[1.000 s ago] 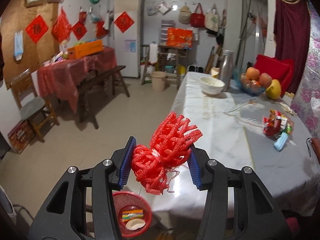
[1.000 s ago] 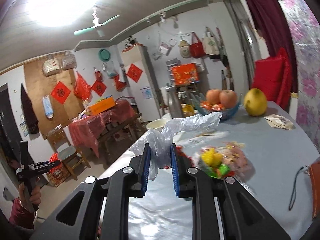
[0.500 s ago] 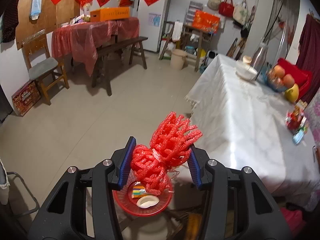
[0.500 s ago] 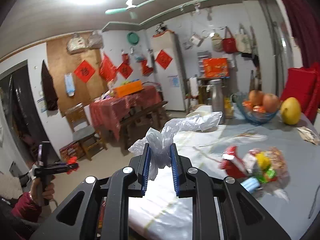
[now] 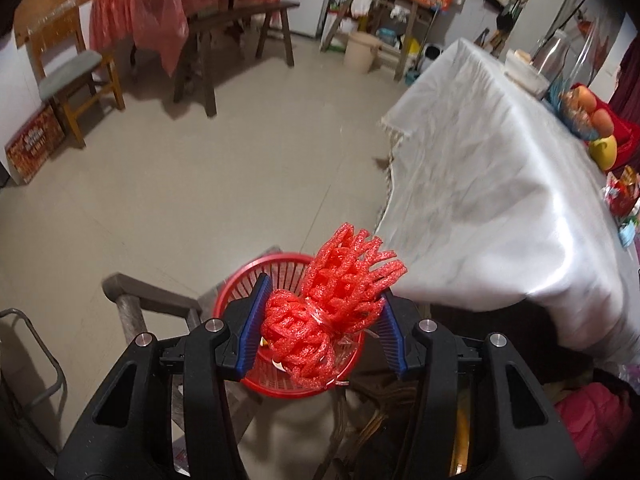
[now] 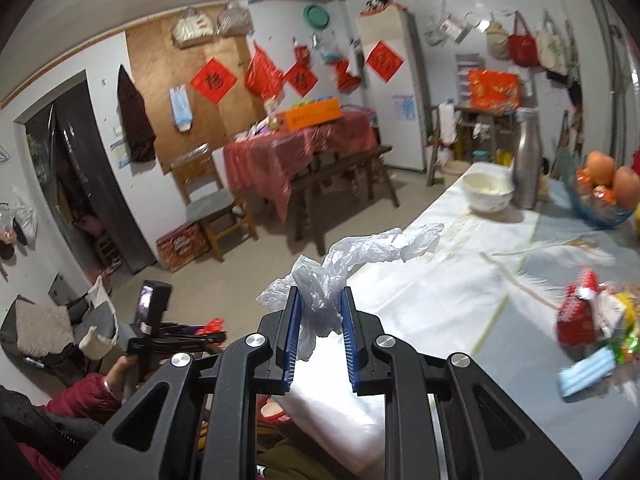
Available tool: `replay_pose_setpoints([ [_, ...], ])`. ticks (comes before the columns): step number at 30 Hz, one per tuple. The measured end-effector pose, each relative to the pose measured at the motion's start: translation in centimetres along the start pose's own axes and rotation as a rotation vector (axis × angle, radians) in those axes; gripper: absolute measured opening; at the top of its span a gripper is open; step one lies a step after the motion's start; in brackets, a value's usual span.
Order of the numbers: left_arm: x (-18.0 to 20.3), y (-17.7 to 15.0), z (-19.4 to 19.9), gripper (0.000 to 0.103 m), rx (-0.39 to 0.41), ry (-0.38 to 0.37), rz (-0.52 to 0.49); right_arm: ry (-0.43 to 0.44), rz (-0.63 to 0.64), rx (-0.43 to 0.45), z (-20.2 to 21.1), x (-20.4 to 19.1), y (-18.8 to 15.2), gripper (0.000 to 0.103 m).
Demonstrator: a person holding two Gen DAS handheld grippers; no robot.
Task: Collect trash
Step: 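Release the foam net into the basket with the left tool while the right tool drops the bag in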
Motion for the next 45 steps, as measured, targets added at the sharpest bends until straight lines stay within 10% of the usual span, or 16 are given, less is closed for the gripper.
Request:
replay_pose_setpoints([
  [10,-0.7,-0.4,-1.1,0.089,-0.015,0.003,0.033,0.036,0.007,-0.091,-4.0,-1.4,-0.3,0.02],
  [31,-8.0,1.3,6.0,0.096,0.127,0.217,0.181,0.239,0.201,-0.375,-16.1,-12.8,-2.9,0.025],
  [37,-9.1,0.9,6.2,0.096,0.126,0.213,0.209,0.236,0.254,-0.491,-21.7,-15.0,-5.7,0.05],
  [45,-9.1,0.9,6.1,0.096,0.124,0.207,0.213,0.228,0.222,-0.461,-21.5,-14.1,-5.0,0.056],
])
Point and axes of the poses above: each gripper's, at about its wrist camera, not at the fingertips, and z roughly against the way its jaws point, x to its right, y to its top, the point moved 1 cm from there along -z, roughly the way its jaws point, and after that the axes turned 7 degrees about -z, right-handed, at the moved point
